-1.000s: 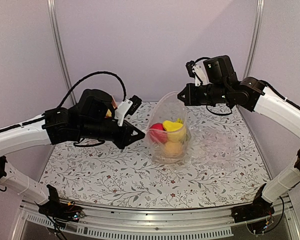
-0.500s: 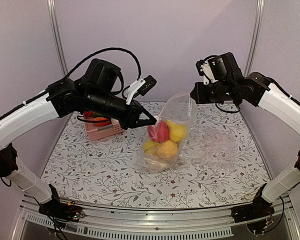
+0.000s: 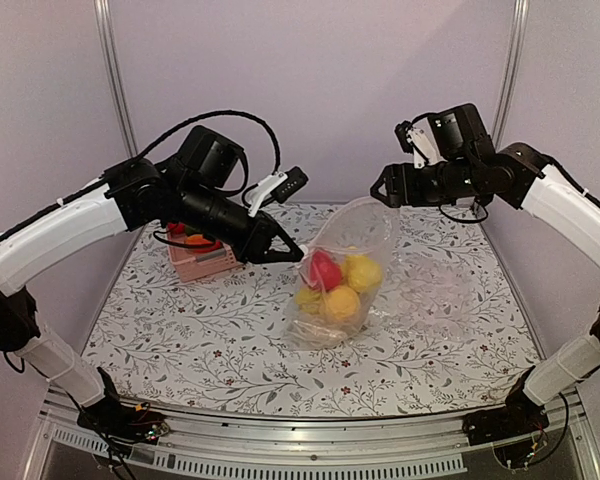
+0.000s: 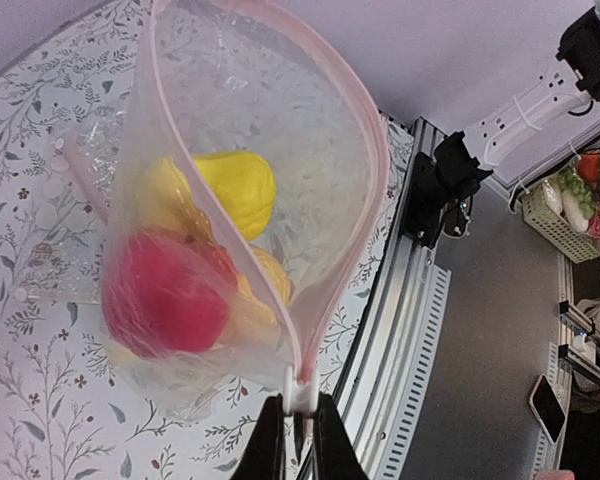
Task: Place the food in the zip-top bag and seal the zipper
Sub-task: Adjust the zipper food storage bag at the center of the board, then pass from the left arm to the right
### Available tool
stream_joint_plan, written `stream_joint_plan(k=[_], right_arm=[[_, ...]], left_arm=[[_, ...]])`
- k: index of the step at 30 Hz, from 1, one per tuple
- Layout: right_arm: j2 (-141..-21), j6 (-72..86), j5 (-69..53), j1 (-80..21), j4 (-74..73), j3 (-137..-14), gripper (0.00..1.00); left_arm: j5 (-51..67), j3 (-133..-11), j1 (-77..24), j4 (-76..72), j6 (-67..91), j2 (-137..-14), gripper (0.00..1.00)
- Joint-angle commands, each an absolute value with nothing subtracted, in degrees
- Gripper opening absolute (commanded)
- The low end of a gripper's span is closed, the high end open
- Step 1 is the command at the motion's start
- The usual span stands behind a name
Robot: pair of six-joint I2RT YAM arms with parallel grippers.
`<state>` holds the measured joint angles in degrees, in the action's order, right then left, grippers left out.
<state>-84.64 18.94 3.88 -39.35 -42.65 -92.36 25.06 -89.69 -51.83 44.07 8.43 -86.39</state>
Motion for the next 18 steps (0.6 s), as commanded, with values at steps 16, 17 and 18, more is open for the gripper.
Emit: stream_joint_plan(k=[16, 17, 18], right_arm=[[-79.9, 18.6, 4.4, -39.5, -48.0, -87.2, 0.6], [-80.5, 19.2, 5.0, -39.5, -48.2, -87.8, 0.57], [-81.5, 19.6, 5.5, -39.5, -48.4, -88.3, 0.54]], left_arm=[[25.5, -90.3, -50.1, 47.2, 8.0, -85.4, 0.0], [25.5, -90.4, -50.1, 47.3, 8.0, -85.4, 0.0], [25.5, -90.4, -50.1, 47.3, 8.0, -85.5, 0.0]])
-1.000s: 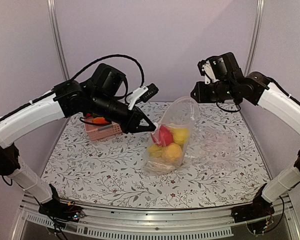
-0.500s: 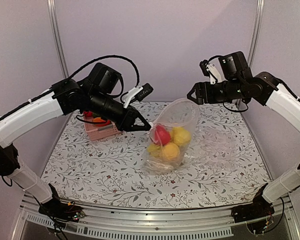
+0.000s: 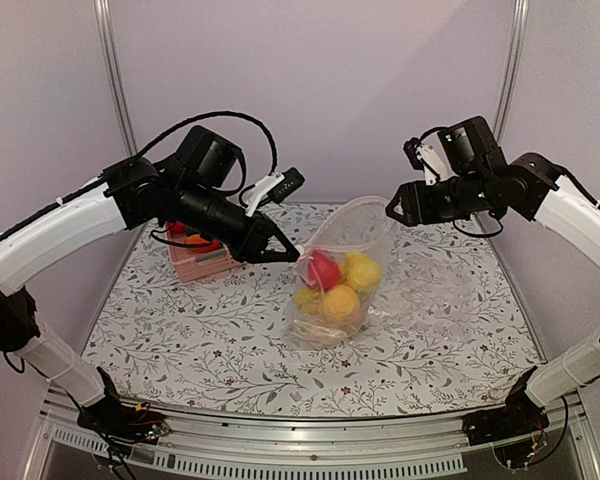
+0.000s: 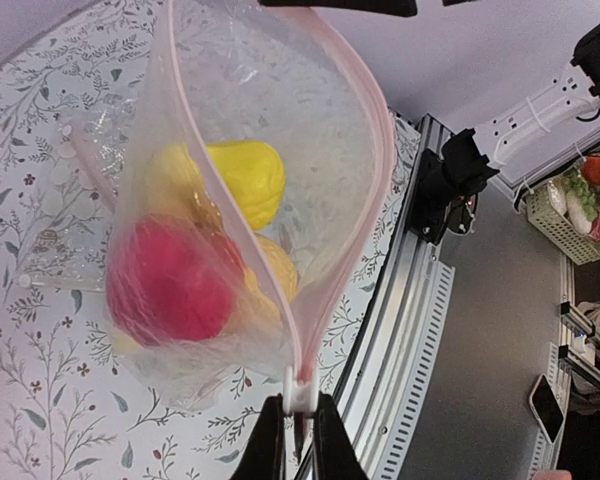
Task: Place the food in the zip-top bag and seal the zipper
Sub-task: Pass from the left arm to the right
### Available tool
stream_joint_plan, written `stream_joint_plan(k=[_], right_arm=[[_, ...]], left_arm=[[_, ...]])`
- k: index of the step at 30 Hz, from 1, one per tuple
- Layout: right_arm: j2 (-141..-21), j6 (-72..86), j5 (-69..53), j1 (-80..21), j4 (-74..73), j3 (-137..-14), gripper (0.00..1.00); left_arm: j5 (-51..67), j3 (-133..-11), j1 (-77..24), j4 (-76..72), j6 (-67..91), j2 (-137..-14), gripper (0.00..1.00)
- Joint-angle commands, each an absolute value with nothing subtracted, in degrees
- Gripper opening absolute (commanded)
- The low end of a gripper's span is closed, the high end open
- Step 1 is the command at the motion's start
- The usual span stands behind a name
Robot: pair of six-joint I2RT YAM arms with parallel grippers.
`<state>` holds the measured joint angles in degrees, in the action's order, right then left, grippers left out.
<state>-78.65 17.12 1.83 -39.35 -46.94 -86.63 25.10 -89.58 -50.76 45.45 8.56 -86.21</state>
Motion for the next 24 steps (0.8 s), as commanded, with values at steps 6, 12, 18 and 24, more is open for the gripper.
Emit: stream_joint_plan(k=[6, 12, 18, 24], right_arm=[[-83.7, 21.1, 5.0, -39.5, -48.3, -89.9, 0.35], [-84.2, 22.4, 5.2, -39.5, -47.3, -90.2, 0.09], [-84.7, 23.5, 5.9, -39.5, -46.5, -90.4, 0.0], [-85.0, 23.8, 5.7, -39.5, -46.2, -90.4, 0.0]], left_arm=[[24.1, -89.8, -50.1, 47.0, 7.8, -85.4, 0.0], [21.6, -86.0, -50.1, 43.1, 8.9, -84.0, 0.35], [19.2, -73.9, -50.2, 29.0, 12.5, -77.5, 0.74], [18.8, -64.4, -51.2, 13.7, 17.0, -73.6, 0.75]])
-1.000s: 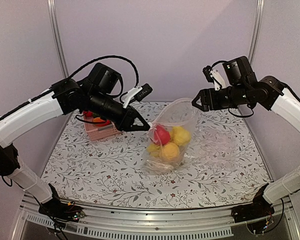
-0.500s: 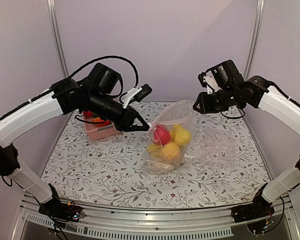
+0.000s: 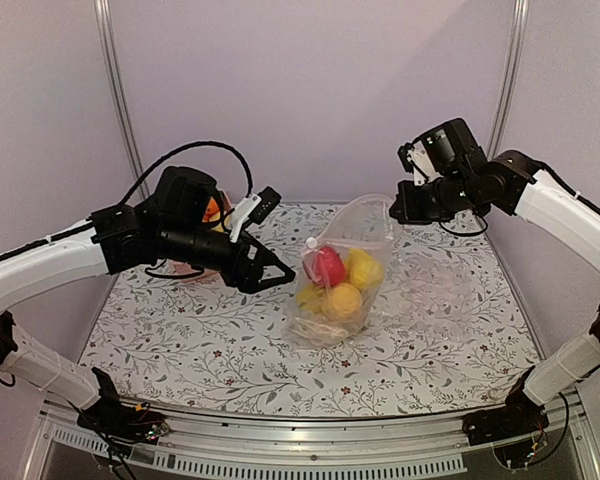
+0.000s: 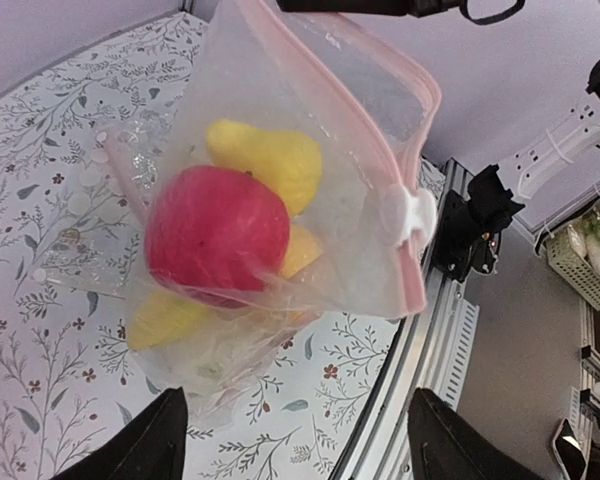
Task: Place the food in the zip-top bag and seal the zipper
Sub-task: Pass from the left arm to the right
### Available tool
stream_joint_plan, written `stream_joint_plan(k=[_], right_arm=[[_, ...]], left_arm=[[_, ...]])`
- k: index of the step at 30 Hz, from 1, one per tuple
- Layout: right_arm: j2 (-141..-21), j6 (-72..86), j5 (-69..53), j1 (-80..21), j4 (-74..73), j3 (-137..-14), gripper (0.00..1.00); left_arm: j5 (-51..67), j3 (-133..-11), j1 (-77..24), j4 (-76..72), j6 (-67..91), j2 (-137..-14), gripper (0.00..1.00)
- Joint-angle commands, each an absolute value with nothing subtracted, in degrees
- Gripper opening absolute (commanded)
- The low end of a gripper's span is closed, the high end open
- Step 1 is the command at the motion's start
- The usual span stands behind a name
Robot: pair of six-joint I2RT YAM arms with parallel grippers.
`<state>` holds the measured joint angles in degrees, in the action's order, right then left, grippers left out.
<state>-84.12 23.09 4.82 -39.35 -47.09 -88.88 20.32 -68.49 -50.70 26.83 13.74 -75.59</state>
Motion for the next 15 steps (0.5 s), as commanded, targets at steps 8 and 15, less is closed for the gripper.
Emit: stream_joint_plan(k=[8, 15], right_arm=[[-84.6, 24.1, 6.0, -39.5, -46.0, -90.1, 0.0], [-84.6, 24.1, 5.9, -39.5, -45.8, -90.0, 0.0]], left_arm=[[18.2, -63.7, -52.7, 7.7, 18.5, -75.5, 0.61], [18.9, -65.7, -54.5, 7.1, 18.4, -77.6, 0.57]])
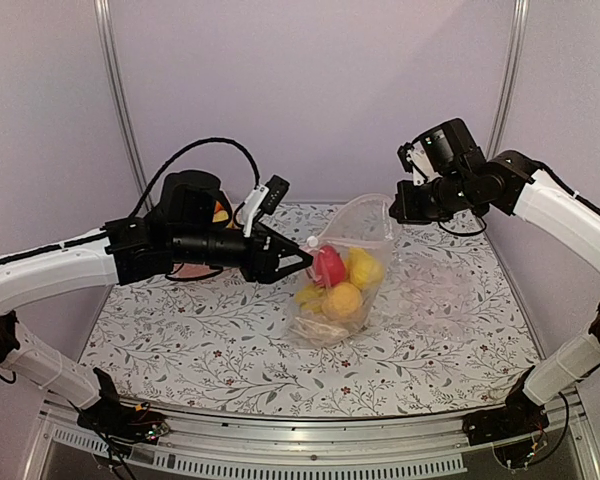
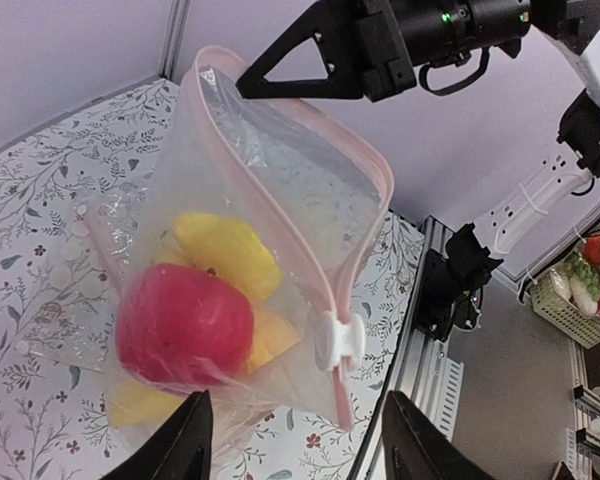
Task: Place the food in the zip-top bag and seal the zipper
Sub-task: Pass from the left arm to the right, then pass from the right arm to the left
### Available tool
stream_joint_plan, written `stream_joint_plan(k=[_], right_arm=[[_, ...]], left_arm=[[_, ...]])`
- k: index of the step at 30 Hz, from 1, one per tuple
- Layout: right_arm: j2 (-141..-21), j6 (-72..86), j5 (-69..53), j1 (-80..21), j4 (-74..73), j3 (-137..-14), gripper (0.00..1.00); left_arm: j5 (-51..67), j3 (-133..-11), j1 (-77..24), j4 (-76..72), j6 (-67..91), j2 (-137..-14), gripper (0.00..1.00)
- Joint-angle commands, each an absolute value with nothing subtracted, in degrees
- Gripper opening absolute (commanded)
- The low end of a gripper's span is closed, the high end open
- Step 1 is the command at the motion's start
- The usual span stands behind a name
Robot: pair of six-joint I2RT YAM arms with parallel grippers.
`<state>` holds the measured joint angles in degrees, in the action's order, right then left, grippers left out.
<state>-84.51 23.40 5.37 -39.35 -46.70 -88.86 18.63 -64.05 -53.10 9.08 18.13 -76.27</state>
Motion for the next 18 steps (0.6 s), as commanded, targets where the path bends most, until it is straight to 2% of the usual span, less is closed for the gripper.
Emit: stream_joint_plan(k=[1, 9, 16, 18], right_arm=[[-84.6, 24.2, 5.9, -39.5, -45.8, -90.0, 0.0], [-84.3, 24.1, 5.8, -39.5, -45.7, -89.8, 0.0], [-83.9, 24.2, 5.7, -39.5, -45.4, -89.7, 0.0], [-83.4, 23.8, 4.8, -39.5, -45.0, -89.7, 0.06]], left_arm=[[19.1, -65.8, -54.7, 6.9, 18.4, -77.7, 0.55], [17.5, -65.8, -54.8, 6.9, 18.5, -78.0, 0.33], [16.6, -66.5, -54.8, 8.2, 18.0, -78.1, 0.04], [16.2, -66.9, -54.8, 8.9, 17.3, -78.0, 0.0]])
